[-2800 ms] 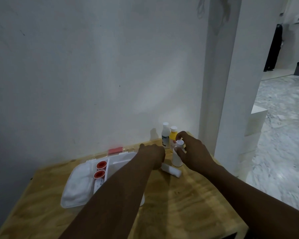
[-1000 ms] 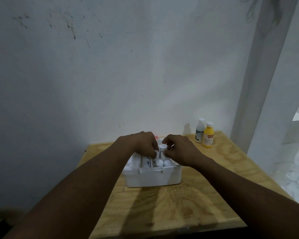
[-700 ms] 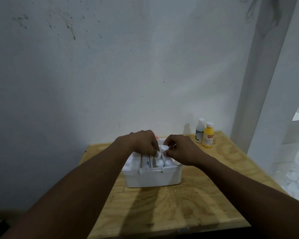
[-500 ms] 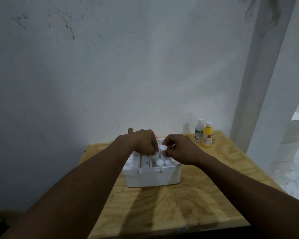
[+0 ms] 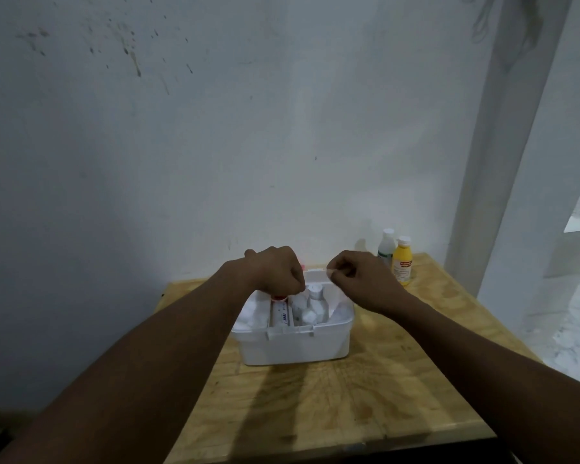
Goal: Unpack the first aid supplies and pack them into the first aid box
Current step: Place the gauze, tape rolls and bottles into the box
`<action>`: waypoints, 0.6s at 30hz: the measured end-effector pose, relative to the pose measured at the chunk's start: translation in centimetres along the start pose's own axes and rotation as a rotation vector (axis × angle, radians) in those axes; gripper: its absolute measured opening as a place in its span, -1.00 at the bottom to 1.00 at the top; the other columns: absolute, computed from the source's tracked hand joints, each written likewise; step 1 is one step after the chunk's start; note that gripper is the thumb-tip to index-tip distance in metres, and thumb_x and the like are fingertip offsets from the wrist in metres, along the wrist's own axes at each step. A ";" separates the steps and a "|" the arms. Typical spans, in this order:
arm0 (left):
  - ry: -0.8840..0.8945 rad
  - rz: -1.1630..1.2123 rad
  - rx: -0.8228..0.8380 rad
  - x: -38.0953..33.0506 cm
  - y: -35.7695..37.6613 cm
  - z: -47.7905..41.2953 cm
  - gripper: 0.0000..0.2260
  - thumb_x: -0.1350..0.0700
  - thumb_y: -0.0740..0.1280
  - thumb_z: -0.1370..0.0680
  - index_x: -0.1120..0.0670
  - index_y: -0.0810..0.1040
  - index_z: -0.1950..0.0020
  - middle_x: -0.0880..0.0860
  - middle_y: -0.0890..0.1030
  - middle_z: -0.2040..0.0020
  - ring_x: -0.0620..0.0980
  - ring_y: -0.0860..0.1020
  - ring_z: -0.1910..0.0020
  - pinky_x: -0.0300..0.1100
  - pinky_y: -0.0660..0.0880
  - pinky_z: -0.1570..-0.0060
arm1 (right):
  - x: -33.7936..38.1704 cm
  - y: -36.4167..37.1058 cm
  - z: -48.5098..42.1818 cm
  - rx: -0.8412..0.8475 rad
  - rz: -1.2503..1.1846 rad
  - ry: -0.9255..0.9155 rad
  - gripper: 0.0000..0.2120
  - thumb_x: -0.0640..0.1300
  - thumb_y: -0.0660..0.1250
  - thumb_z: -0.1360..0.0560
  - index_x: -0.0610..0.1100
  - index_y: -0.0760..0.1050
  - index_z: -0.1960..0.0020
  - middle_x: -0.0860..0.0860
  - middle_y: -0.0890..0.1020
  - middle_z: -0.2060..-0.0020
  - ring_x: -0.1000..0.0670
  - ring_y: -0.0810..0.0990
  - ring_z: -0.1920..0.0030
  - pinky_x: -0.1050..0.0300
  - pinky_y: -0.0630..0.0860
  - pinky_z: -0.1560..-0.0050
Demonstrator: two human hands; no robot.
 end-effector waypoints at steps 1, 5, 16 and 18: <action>-0.002 0.007 -0.005 0.0 -0.1 -0.2 -0.73 0.03 0.29 -0.40 -0.09 0.72 0.00 -0.15 0.71 0.04 -0.03 0.60 -0.04 0.07 0.40 -0.17 | -0.2 -0.5 -0.1 -0.042 -0.014 0.013 -0.92 -0.10 0.35 -0.51 -0.06 0.61 0.07 0.11 0.68 0.24 0.15 0.64 0.22 0.26 0.54 0.19; 0.012 0.047 -0.053 -0.3 -0.8 -1.3 -0.76 0.05 0.30 -0.43 -0.06 0.71 0.01 -0.16 0.71 0.02 -0.06 0.61 -0.03 0.06 0.42 -0.18 | -1.6 -2.7 -0.7 -0.167 -0.058 0.122 -0.93 -0.14 0.33 -0.51 -0.07 0.59 0.12 0.07 0.66 0.33 0.10 0.64 0.29 0.23 0.50 0.25; 0.112 -0.007 -0.087 -7.3 -0.4 -10.0 -0.59 -0.01 0.32 -0.53 -0.10 0.46 -0.39 -0.03 0.52 -0.31 0.04 0.46 -0.31 0.03 0.24 -0.24 | -9.6 -7.9 -3.8 -0.260 0.131 0.321 -0.74 -0.12 0.36 -0.46 -0.04 0.52 -0.14 -0.05 0.61 0.03 -0.04 0.57 0.09 0.09 0.47 0.07; 0.148 -0.042 -0.076 -8.8 0.4 -12.1 -0.48 0.00 0.32 -0.54 -0.08 0.33 -0.50 0.02 0.42 -0.42 0.08 0.41 -0.38 0.07 0.24 -0.31 | -11.1 -8.4 -4.5 -0.191 0.197 0.323 -0.64 -0.12 0.37 -0.47 -0.02 0.48 -0.26 -0.11 0.55 -0.09 -0.08 0.56 0.06 0.09 0.44 0.06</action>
Point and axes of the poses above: each hand's wrist, its own z-axis away from the middle knuckle, its own y-axis out of the palm, x = y × z, the point moved 2 cm from there along -z, towards the middle knuckle
